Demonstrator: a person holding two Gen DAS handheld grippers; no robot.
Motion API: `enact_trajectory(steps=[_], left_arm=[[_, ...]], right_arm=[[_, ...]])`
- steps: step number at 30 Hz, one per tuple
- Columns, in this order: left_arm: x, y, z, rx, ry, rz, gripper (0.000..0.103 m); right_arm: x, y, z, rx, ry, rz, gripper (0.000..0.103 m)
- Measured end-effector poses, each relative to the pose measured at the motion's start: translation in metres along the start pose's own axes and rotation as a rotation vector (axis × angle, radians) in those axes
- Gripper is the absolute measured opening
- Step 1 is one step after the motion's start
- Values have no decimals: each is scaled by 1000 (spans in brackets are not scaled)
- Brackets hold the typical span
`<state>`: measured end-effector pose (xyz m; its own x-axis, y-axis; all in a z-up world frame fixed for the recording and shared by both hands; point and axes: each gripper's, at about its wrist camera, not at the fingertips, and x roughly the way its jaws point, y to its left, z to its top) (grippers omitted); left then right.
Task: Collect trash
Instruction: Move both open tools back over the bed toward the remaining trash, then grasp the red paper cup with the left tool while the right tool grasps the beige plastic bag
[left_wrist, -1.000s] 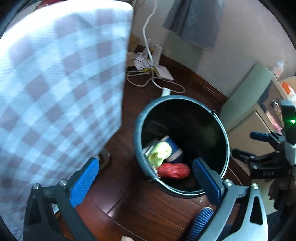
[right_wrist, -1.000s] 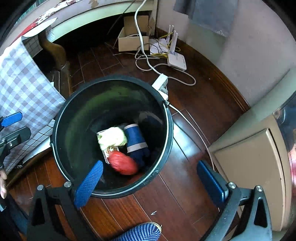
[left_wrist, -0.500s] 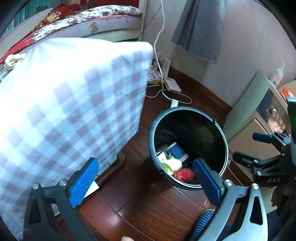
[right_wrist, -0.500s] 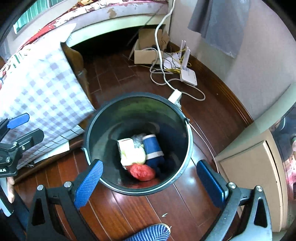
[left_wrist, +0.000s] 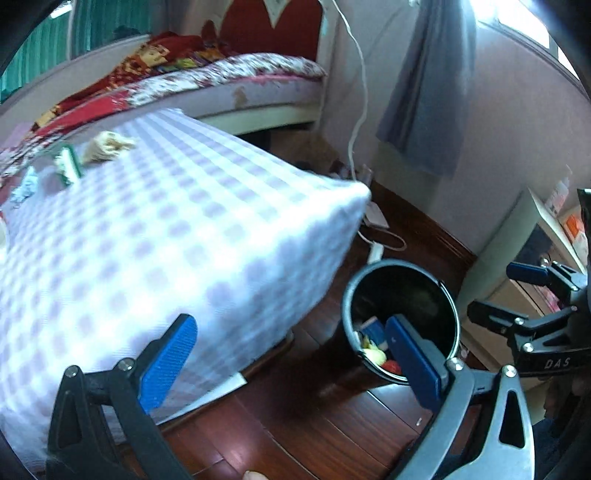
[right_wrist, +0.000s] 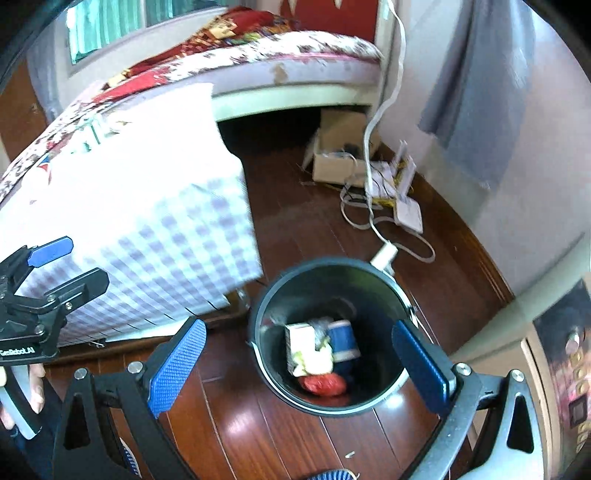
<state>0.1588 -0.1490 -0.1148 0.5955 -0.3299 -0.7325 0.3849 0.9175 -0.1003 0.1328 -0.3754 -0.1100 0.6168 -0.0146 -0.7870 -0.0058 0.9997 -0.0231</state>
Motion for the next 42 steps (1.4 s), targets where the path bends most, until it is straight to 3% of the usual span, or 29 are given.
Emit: enact_trajectory(steps=[12,25,29,34,42], left_arm=[[-53,90,6,-158,-118,152,102],[-81,211,6,-311,-158,362,102],[-79,247,16,-368,-171,410,102],[-67,289,31,-462,-174,451,101],[-24,318,59,-502,-135,486,100]], right_arm=[[-12,86,48,-101,-68,102,102],[12,183,105,-209,-101,211,102],[25,202,131,-222,-129,238,102],[56,231,170,-267,-88,243,102],[106,264,213,-290,-68,283,102]])
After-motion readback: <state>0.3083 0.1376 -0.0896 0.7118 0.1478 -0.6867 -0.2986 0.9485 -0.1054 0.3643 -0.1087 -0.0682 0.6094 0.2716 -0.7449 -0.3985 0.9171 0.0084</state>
